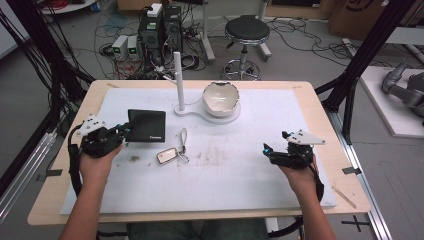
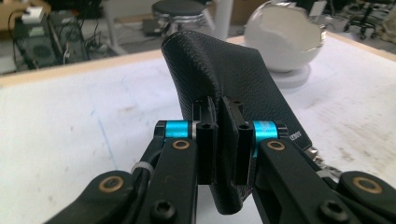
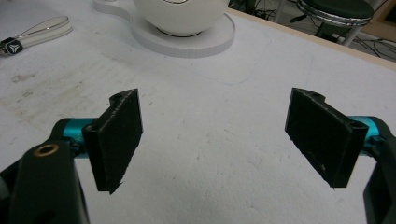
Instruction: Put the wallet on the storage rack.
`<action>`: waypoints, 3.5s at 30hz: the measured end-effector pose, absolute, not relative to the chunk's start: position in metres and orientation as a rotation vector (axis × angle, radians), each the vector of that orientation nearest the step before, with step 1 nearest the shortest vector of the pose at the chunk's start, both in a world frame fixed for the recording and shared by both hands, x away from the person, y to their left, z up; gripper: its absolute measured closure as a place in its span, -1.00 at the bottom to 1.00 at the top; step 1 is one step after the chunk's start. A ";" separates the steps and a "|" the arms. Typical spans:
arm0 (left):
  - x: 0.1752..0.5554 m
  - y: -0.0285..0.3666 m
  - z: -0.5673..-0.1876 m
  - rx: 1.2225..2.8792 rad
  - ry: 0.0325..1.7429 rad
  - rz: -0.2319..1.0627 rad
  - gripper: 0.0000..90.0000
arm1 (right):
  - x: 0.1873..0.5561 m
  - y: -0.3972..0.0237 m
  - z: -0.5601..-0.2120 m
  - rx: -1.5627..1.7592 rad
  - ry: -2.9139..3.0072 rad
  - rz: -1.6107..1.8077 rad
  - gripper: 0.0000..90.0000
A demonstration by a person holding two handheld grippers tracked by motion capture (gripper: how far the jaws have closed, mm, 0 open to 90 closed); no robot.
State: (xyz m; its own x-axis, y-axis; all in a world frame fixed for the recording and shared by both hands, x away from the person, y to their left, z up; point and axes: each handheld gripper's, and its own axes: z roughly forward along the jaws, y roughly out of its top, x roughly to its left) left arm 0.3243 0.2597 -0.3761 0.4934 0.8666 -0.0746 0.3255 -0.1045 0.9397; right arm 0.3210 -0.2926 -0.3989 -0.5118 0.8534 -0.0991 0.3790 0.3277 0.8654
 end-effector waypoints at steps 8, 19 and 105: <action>0.317 0.249 -0.359 1.688 0.936 0.673 0.87 | 0.321 -0.290 -0.399 1.074 2.050 1.114 -0.57; 0.316 0.226 -0.352 1.731 0.849 0.667 0.87 | 0.320 -0.293 -0.398 1.081 2.044 1.119 -0.57; 0.293 0.131 -0.365 1.957 -0.050 0.369 0.61 | 0.307 -0.164 -0.365 0.266 2.652 1.493 0.79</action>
State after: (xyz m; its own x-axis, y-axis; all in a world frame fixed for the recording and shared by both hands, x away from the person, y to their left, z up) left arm 0.2927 0.1310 -0.3648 0.9508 0.1346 0.2791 -0.2036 -0.4077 0.8901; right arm 0.3070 -0.1640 -0.3646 -0.9811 0.1931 0.0094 0.1082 0.5080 0.8545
